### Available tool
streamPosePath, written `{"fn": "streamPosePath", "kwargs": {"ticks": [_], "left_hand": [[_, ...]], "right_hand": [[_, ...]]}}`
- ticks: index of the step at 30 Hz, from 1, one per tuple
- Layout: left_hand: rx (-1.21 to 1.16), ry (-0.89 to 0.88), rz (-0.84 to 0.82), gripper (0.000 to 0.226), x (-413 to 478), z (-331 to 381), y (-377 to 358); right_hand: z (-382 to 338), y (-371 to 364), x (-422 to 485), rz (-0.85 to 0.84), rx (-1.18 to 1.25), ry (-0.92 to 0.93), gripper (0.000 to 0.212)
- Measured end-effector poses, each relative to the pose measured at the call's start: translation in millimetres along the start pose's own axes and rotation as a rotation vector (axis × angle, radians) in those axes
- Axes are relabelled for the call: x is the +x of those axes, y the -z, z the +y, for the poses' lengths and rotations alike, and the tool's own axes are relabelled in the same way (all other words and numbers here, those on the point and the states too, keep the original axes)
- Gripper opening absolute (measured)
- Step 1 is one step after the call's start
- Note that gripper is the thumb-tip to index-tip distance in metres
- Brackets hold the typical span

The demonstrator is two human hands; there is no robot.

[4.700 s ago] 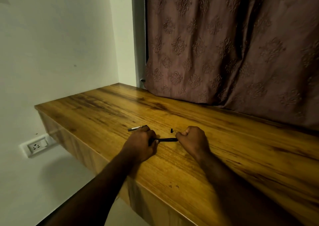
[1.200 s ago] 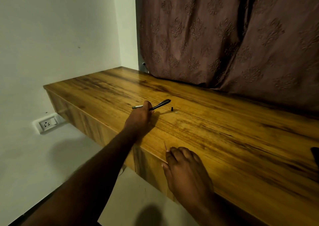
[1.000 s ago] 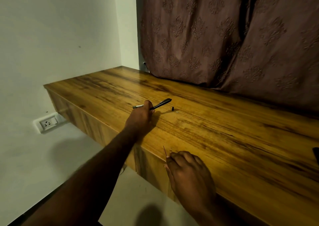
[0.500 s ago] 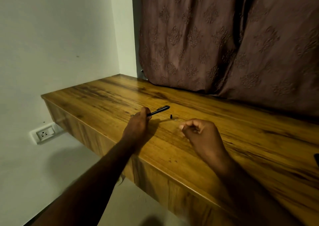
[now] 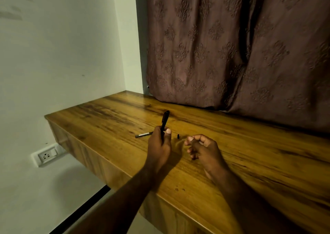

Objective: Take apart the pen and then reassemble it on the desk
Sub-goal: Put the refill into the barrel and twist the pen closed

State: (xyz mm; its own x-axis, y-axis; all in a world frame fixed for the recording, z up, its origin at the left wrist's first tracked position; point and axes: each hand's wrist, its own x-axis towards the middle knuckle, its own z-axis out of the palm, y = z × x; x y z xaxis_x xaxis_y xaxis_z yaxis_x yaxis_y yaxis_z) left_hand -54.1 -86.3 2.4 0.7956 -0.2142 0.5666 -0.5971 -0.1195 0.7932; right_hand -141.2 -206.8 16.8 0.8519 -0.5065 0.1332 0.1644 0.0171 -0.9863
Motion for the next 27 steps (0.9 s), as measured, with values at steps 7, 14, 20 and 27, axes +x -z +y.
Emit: {"fn": "streamPosePath", "kwargs": {"ticks": [7,14,20,27], "left_hand": [[-0.144,0.092,-0.027,0.013,-5,2,-4],[-0.176,0.108,0.014,0.016,-6,2,-4],[-0.217,0.090,0.029,0.017,-11,15,-3],[-0.073,-0.047,-0.008,0.019,-12,9,-6]], "right_hand": [[6,1,4,-0.069,-0.051,0.036,0.013],[9,-1,2,-0.101,-0.215,0.116,0.009],[13,-8,-3,-0.174,-0.436,0.247,0.008],[14,-8,-4,-0.176,-0.364,0.216,0.008]]}}
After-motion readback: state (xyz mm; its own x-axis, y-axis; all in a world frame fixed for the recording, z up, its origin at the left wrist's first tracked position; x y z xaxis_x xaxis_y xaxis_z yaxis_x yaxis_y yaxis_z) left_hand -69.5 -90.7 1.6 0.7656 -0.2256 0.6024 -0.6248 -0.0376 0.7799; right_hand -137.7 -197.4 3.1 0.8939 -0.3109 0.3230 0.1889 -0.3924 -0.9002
